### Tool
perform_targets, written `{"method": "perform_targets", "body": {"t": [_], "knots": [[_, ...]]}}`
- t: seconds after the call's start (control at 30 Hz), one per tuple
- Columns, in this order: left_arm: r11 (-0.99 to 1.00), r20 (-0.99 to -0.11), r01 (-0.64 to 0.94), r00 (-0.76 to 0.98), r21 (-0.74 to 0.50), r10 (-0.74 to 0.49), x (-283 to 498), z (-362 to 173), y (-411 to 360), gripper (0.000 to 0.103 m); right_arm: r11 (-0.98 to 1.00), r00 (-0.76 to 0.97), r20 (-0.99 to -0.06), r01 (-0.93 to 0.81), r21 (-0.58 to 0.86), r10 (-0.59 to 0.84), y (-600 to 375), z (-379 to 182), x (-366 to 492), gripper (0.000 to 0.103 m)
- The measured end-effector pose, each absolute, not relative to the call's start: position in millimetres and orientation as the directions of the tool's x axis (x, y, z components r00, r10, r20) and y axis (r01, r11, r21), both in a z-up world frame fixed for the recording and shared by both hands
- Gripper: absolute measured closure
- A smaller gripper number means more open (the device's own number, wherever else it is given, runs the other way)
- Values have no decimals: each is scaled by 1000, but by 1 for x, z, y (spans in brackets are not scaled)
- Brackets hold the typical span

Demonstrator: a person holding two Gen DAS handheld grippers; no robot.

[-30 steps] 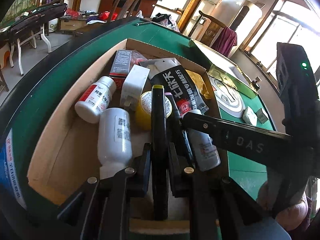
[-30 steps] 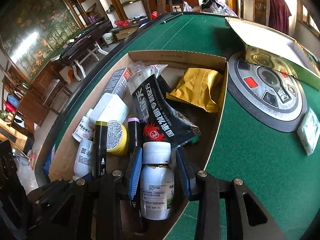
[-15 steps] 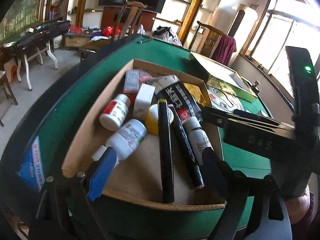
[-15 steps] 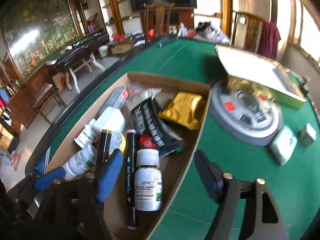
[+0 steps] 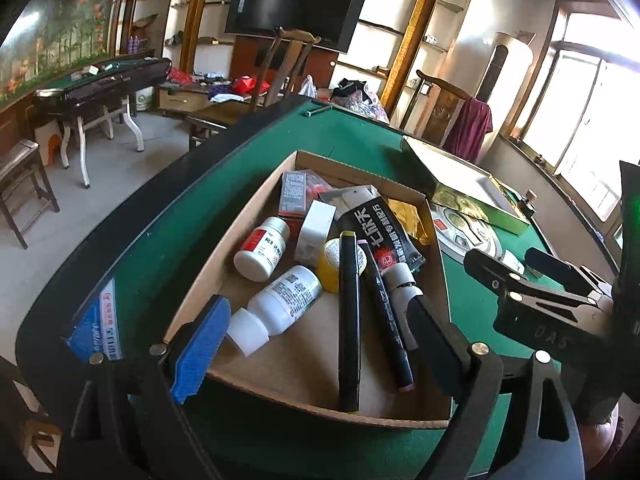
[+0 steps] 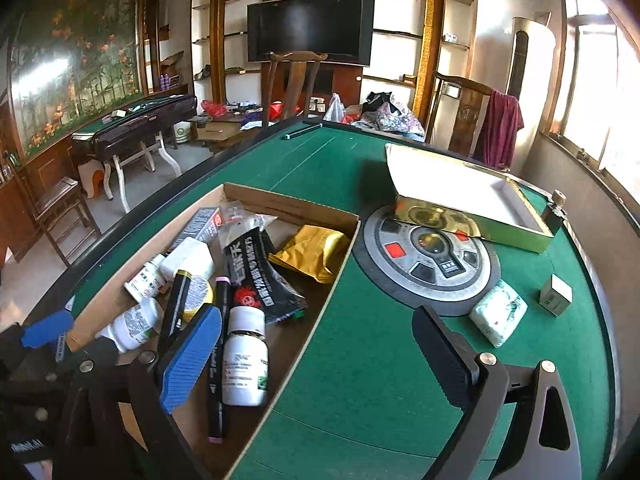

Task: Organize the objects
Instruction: 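Move both tools away from the box toward the remaining items on the table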

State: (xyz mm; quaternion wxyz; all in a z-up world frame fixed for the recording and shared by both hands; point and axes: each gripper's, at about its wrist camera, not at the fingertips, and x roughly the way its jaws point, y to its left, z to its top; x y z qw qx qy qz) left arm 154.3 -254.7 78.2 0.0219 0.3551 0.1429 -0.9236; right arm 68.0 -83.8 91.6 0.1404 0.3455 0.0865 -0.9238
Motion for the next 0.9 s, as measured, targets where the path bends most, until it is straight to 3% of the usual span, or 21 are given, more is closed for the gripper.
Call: {"method": "perform_targets", "body": {"t": [0.47,0.9], "knots": [[-981,-613,140,-789,-133,-30,159,97,-229,9,-956,-726,-660,291,-38,-195,-60,90,70,2],[-986,-654,62,-755,-156,56,147,90,-202,9,-983,-684,-717,181,10,-133,11,67,46,2]]}}
